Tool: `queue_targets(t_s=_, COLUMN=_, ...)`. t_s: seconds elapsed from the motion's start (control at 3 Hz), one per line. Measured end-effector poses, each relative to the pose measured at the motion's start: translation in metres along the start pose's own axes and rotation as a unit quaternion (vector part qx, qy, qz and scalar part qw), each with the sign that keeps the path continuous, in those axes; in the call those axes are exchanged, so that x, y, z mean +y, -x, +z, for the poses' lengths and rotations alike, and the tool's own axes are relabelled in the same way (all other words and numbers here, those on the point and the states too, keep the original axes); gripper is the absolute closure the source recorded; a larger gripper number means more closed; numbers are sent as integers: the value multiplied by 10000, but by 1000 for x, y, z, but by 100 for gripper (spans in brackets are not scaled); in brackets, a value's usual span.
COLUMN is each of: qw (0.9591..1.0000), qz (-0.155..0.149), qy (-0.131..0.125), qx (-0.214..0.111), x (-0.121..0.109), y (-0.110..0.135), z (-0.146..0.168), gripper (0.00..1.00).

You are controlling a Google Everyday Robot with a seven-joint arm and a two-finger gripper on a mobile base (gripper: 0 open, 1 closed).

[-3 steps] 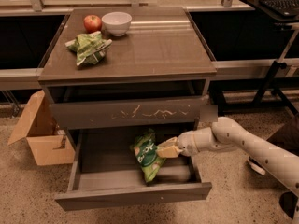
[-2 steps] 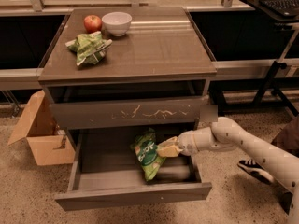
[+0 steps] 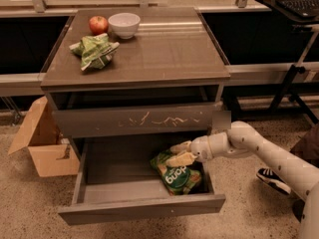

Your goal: Place green rice chip bag into middle drawer

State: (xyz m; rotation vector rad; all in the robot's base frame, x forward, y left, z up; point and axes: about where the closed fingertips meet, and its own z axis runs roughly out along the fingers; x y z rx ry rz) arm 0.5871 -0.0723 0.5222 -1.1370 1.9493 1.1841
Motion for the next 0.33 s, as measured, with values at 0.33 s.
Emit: queue_targets(t_s=0.33, qw=9996, qz=-118, qy=93, qx=-239, x=12, y=10, z=-15, gripper=0)
